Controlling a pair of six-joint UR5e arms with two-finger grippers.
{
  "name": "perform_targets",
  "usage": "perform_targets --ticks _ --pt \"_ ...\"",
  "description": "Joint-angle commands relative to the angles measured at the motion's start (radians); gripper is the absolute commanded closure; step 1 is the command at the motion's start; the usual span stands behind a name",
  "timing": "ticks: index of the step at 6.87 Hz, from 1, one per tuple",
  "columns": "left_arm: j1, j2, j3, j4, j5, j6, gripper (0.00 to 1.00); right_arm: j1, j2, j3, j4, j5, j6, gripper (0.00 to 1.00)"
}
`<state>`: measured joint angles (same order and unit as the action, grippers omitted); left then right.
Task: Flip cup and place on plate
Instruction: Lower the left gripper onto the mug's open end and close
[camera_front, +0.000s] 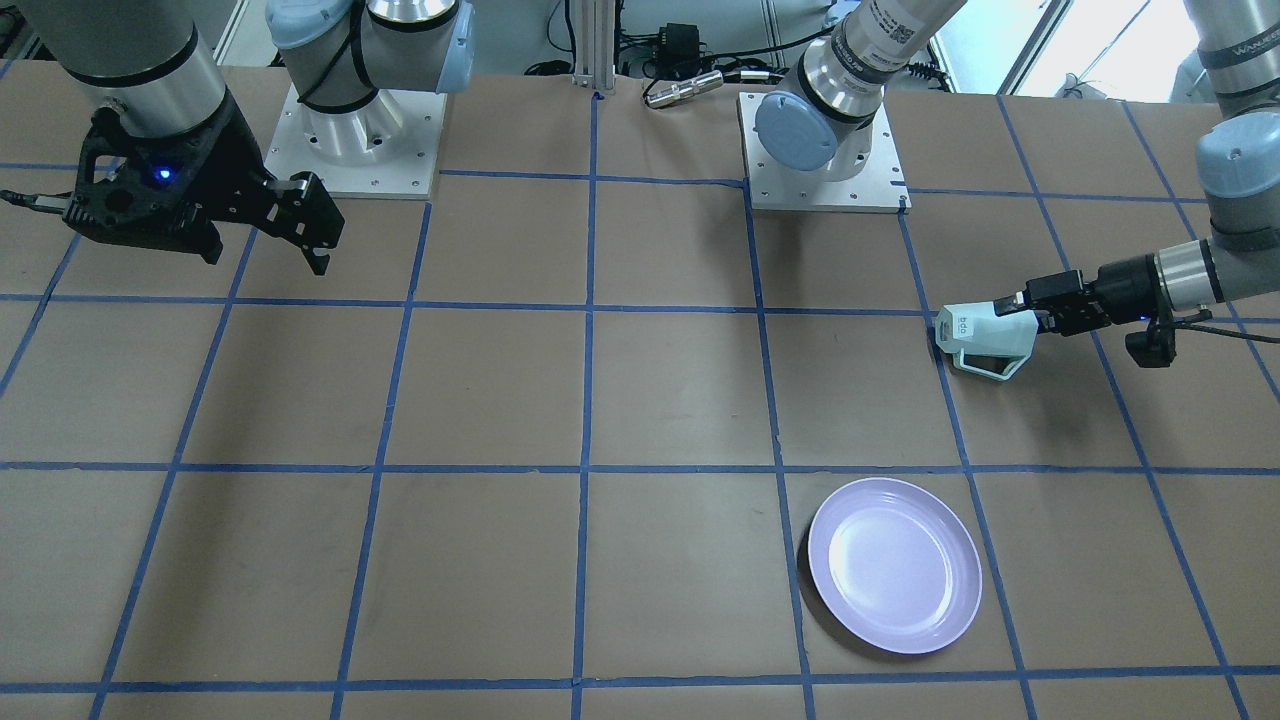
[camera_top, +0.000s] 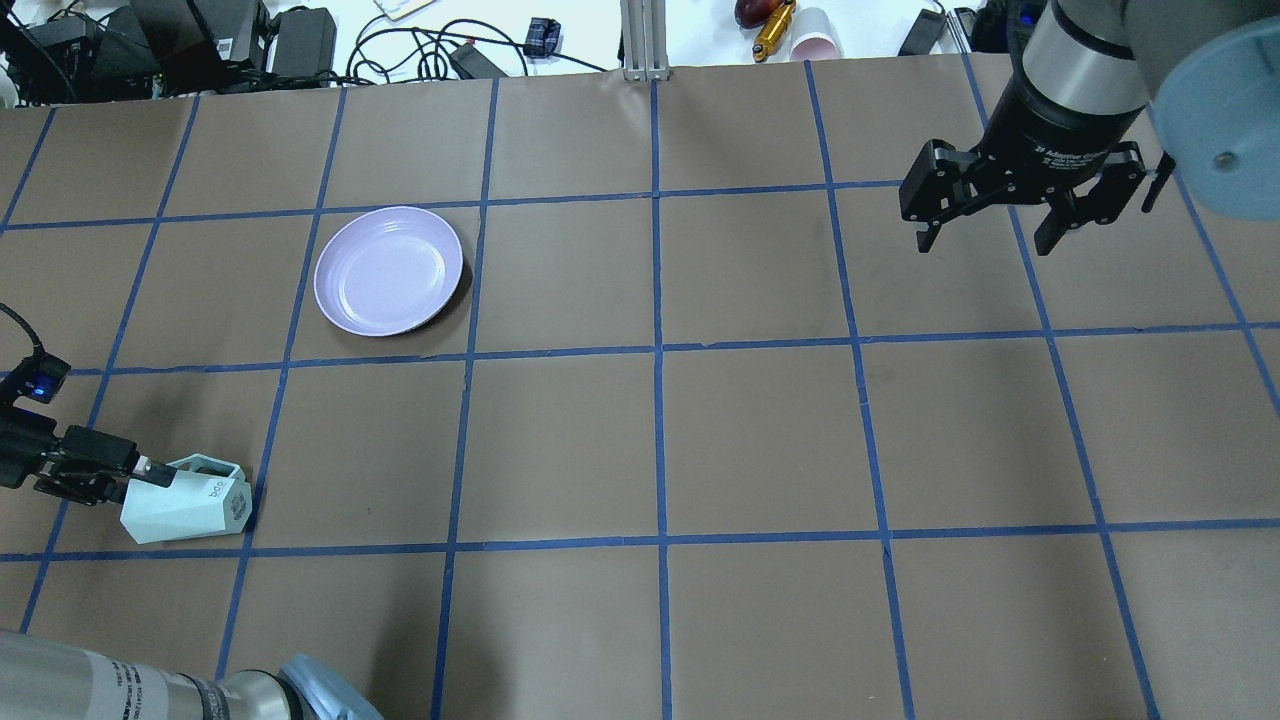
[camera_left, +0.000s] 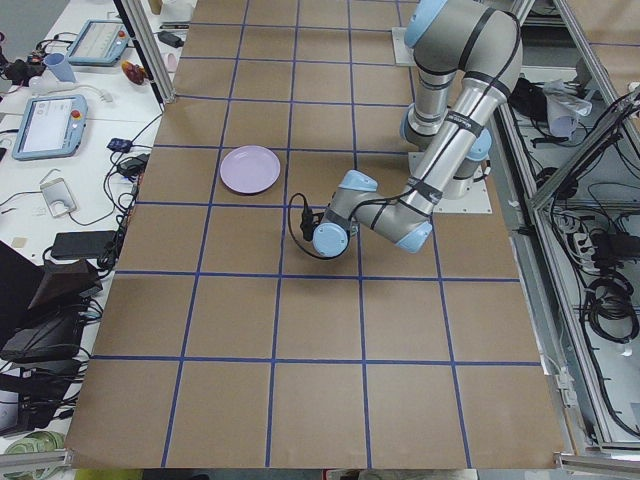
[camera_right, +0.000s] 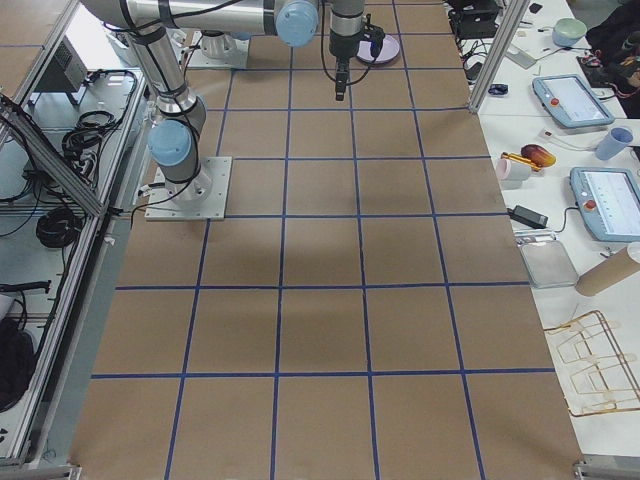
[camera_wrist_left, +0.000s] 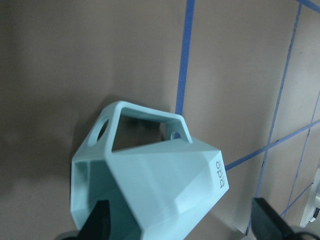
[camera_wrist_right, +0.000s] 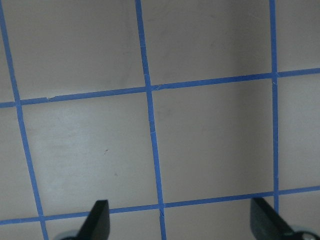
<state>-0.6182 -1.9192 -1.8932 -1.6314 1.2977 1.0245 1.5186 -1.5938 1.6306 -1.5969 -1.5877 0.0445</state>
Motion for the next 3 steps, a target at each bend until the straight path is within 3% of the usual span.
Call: perform_targets --ticks 1,2,3 --pt "0.000 -0.004 -0.006 -0.031 -0.046 -0.001 0.03 0.000 0.000 0.000 0.000 0.000 0.000 0.00" --pt "-0.001 -0.004 -0.003 -0.062 -0.047 0.000 0.30 0.000 0.000 0.000 0.000 0.000 0.000 0.00" --pt "-0.001 -0.004 -0.001 -0.062 -0.043 -0.003 0.96 0.000 0.000 0.000 0.000 0.000 0.000 0.00"
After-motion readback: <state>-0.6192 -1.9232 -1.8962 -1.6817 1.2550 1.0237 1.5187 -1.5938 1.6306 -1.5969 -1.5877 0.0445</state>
